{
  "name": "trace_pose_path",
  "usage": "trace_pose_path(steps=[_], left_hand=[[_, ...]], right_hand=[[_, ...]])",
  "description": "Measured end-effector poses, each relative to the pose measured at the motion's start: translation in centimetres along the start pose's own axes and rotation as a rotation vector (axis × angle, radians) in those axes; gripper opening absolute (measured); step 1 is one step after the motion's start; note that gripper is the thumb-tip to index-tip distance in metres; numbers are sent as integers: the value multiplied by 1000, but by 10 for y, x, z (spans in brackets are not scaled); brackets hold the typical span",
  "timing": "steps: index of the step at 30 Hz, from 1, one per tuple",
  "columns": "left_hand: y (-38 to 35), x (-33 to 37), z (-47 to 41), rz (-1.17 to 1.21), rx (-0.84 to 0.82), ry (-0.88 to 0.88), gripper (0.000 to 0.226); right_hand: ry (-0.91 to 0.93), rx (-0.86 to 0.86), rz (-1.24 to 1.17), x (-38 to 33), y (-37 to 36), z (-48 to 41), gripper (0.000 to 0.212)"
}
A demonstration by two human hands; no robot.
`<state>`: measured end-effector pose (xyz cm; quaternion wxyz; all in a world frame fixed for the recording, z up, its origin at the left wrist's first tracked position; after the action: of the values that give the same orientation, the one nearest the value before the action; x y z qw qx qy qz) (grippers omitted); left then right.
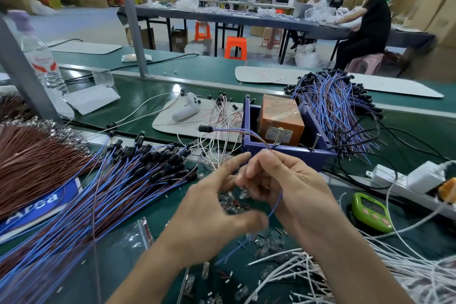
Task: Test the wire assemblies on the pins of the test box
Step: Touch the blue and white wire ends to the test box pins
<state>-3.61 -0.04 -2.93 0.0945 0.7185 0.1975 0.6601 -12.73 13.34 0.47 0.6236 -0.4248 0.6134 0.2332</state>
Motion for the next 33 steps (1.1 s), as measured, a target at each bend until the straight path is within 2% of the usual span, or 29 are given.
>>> trace_pose_path(steps=[2, 6, 8, 12, 16, 20, 23, 25, 26, 27, 28, 31, 33], left_hand=[[-8, 1, 1, -83, -21, -54, 97], [-16, -4, 0, -105, -23, -29, 77], [-17, -6, -1, -15, -65, 1, 60], [-12, 0, -1, 327, -124, -27, 26], [1, 2, 2, 454, -136, -38, 21], [2, 0, 2, 593, -114, -46, 20], [1, -5, 0, 616, -115, -39, 20], [0, -8, -1, 589, -112, -18, 14], [-2, -8, -2, 589, -99, 4, 11], [-4, -9, -3, 596, -74, 36, 8], [-7, -10, -4, 602, -41, 75, 7], [-12, -13, -6, 597, 67, 191, 21], [-11, -15, -7, 584, 118, 237, 26]], right_hand=[[41, -47, -44, -6, -1, 3, 34], [108, -81, -180, -22, -6, 7, 31], [173, -57, -230, -29, -9, 11, 29], [276, 96, -241, -37, -10, 17, 33], [250, 175, -181, -39, 6, 33, 39], [280, 125, -143, -38, 24, 67, 35], [314, 129, 3, -31, 30, 94, 35], [352, 205, 149, -22, 32, 110, 35], [374, 279, 219, -17, 34, 118, 28], [364, 357, 219, -14, 36, 123, 16], [310, 442, 165, -11, 40, 129, 15], [-63, 622, 67, -2, 45, 139, 23], [-249, 653, 183, -1, 49, 144, 24]])
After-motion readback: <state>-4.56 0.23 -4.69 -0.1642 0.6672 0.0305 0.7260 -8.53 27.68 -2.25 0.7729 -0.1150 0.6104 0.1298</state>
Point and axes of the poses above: each hand's wrist, its own z-axis away from the middle knuckle, its own y-axis out of the back of the hand, x = y × z, the point moved 1 cm from there along -z, towards the middle knuckle, and after that the axes turned 9 degrees about -x, right-handed, at the moved point
